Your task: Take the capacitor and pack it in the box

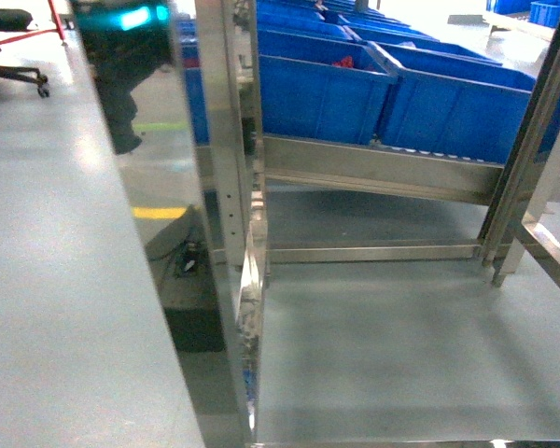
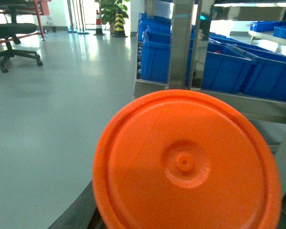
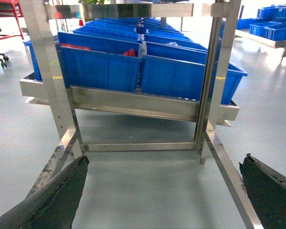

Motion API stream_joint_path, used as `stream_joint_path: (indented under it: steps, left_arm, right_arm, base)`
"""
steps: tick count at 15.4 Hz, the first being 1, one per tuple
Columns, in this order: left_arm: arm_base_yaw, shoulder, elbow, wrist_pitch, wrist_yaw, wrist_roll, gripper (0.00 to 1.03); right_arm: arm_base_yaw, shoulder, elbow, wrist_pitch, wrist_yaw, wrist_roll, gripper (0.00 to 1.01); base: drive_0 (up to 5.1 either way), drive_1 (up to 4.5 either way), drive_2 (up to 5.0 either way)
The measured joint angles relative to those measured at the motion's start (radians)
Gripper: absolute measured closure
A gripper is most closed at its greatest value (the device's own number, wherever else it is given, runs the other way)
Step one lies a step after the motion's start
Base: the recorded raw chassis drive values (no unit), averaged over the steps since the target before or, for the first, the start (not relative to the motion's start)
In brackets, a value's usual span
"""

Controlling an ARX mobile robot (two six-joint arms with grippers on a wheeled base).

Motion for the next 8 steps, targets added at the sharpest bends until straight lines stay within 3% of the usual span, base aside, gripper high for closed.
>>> stream_joint_path:
  steps: [8]
  left_arm:
    - [0.0,0.0,0.0,-0.002,0.0,0.0,0.59]
  right_arm:
    - [0.0,0.0,0.0,0.002,0.0,0.0,0.03]
  base:
    - [-5.0,2.5,2.5]
